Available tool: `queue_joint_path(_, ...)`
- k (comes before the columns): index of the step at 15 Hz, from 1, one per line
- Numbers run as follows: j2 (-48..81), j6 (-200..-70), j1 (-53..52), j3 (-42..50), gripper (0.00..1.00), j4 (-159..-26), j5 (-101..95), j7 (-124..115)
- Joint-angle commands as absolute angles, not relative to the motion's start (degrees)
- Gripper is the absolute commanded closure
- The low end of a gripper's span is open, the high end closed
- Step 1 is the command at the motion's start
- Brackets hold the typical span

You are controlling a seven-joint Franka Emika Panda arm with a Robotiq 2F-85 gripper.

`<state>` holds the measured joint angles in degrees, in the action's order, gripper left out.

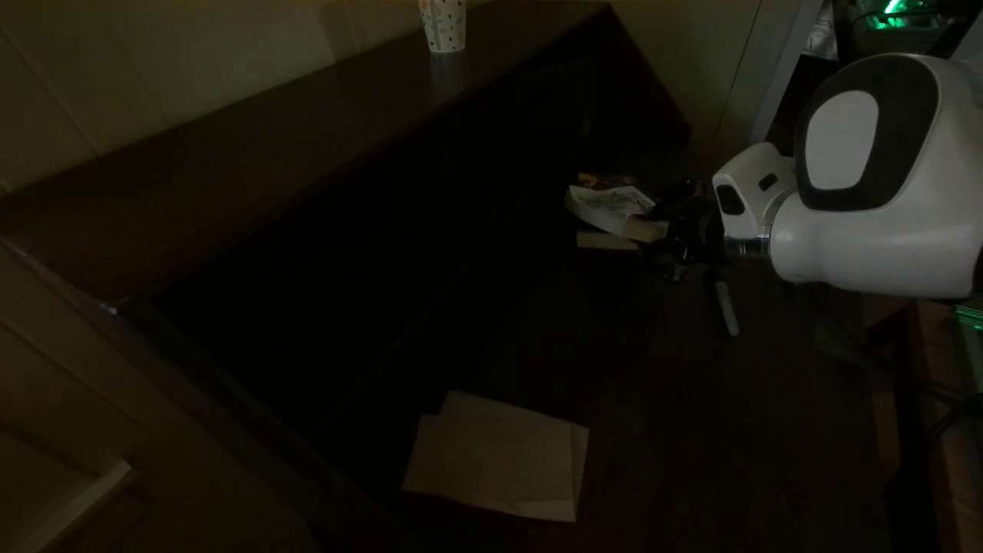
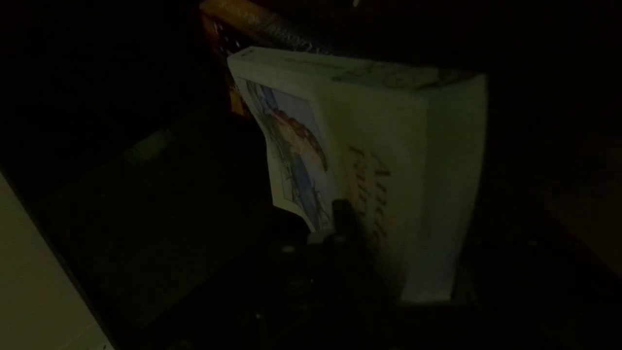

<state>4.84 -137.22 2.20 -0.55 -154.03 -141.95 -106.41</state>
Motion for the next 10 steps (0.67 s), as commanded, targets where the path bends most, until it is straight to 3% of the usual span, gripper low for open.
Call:
queue_joint_path(1, 7.0, -138.3, 3.2, 0.2, 0.93, -152.4, -141.4, -104.0)
queue_joint_path(10, 14.7, -139.5, 4.1, -0.7, 0.93, -145.3, -142.1, -100.8)
